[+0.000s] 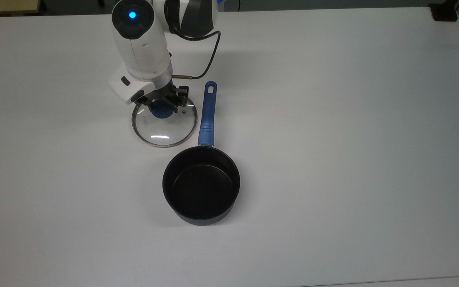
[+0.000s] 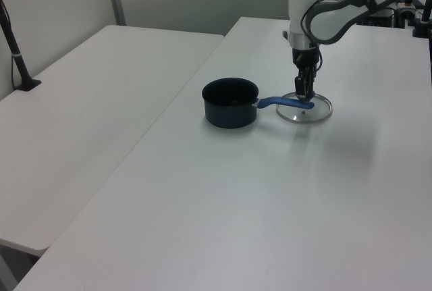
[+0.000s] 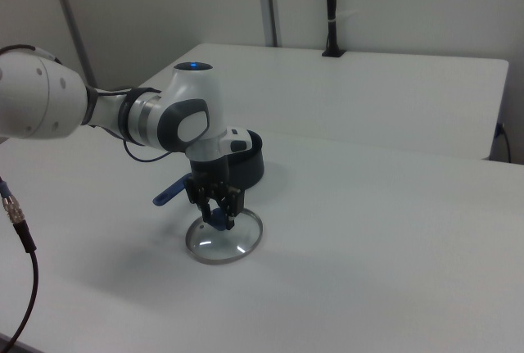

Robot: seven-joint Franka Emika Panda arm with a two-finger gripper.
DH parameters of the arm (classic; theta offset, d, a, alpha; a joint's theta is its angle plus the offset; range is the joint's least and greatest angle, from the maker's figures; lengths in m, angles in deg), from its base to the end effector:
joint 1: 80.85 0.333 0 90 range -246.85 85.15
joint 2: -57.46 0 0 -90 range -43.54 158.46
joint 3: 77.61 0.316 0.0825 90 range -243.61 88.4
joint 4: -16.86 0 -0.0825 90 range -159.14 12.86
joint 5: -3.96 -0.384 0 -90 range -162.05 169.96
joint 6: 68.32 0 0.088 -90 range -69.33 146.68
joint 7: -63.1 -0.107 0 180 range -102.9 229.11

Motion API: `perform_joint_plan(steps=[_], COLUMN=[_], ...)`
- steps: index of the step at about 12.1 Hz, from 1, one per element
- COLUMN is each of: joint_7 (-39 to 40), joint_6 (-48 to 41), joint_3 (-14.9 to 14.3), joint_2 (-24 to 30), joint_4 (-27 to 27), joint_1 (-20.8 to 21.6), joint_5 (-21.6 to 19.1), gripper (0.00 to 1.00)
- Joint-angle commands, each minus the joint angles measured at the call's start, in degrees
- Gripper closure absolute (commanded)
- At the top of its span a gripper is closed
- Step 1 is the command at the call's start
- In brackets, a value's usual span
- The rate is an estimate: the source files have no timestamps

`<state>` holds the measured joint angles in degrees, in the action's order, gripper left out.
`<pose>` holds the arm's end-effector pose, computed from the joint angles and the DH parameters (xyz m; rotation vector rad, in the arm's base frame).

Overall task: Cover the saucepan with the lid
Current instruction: 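Close the gripper on the blue knob of the glass lid, then lift the lid and carry it over the dark saucepan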

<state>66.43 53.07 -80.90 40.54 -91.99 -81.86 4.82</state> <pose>0.6086 -0.0448 0.3407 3.1150 -0.0106 -0.1212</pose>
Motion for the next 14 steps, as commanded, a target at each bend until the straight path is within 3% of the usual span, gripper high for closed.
perform_joint_plan(steps=[1, 7, 10, 14], joint_7=[1.1, 0.3, 0.2, -2.9], joint_6=[0.3, -4.8, -3.6, 5.7], joint_3=[-0.9, -0.8, -0.8, -1.0], joint_2=[0.8, -2.3, -8.7, -12.4], joint_4=[2.7, 20.1, 29.8, 31.0], joint_1=[-1.3, -0.6, 4.2, 9.3], joint_5=[-0.9, -1.4, -0.7, -0.2], gripper=[0.59, 0.58, 0.58, 0.57])
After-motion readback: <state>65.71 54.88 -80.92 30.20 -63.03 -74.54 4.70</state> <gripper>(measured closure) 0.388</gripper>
